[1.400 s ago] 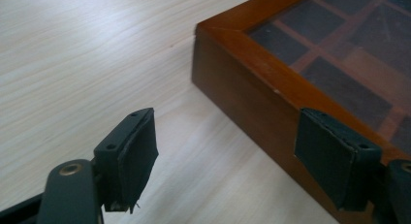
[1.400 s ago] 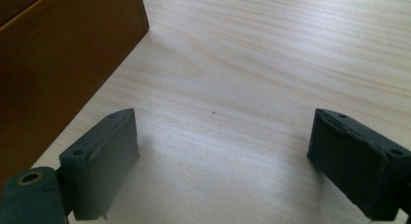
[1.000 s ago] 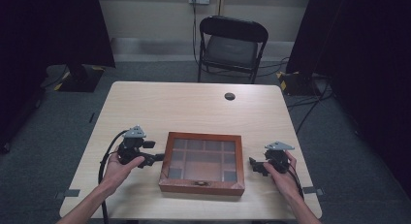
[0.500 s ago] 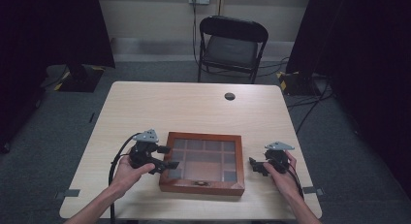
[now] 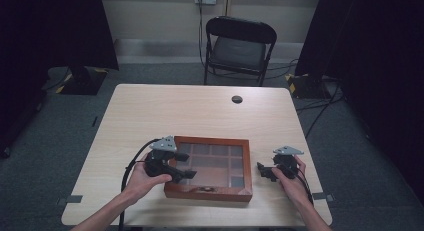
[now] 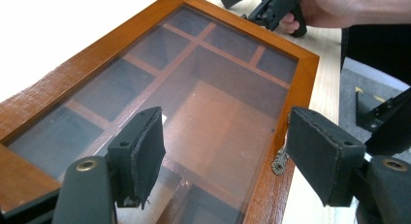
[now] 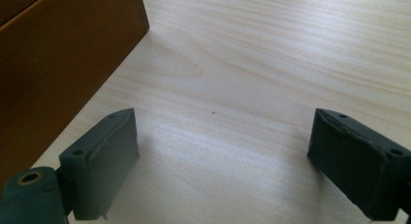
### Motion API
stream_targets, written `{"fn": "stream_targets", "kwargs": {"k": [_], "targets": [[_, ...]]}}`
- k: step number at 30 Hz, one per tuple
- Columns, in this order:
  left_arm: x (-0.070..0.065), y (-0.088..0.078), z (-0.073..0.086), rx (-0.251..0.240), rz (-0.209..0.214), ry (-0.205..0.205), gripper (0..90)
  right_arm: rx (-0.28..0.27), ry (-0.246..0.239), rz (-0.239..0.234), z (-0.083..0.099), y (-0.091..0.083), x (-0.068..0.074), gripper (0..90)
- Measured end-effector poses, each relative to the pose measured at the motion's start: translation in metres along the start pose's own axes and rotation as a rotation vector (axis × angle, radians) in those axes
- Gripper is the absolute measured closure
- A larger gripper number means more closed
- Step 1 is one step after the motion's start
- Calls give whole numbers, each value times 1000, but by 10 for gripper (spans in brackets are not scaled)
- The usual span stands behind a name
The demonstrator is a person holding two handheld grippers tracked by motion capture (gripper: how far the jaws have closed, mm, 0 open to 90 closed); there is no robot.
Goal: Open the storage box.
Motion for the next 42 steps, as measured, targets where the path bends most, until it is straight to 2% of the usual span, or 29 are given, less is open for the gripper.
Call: {"fn": "stream_targets", "kwargs": {"k": [6,7,9,11,16,17,20,22,27,34,36,38,39,42], "targets": [[-12,8,-7,-12,23,25,359,0,0,0,0,0,0,98],[-13,9,-6,3,28,37,361,0,0,1,0,0,0,98],[-18,12,-5,2,36,62,401,0,0,1,0,0,0,97],[-21,14,-5,-6,40,63,434,0,0,0,0,0,0,98],[-31,19,2,23,89,86,527,0,0,1,0,0,0,98],[-34,20,3,21,114,78,545,0,0,1,0,0,0,97],[-37,23,5,32,123,81,594,0,0,0,0,0,0,98],[-42,24,7,46,141,83,645,0,0,0,0,0,0,98],[-50,27,9,53,188,81,689,0,0,0,0,0,0,97],[-53,31,11,64,191,105,776,0,0,0,0,0,0,98],[-51,32,11,66,164,111,780,0,0,1,0,0,0,98],[-50,35,14,66,166,99,764,0,0,1,0,0,0,98],[-50,37,16,84,169,111,766,0,1,-1,0,0,0,98],[-54,38,15,71,173,117,783,2,2,-2,0,0,0,98]]}}
Point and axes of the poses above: each handheld gripper's, and its own axes: y roughly forward along the jaws, z roughly out of its underside, x roughly to its left, the point moved 8 cm from there along y, roughly forward along the jaws, and after that the axes turned 14 degrees about -z, right-handed, at the moved point
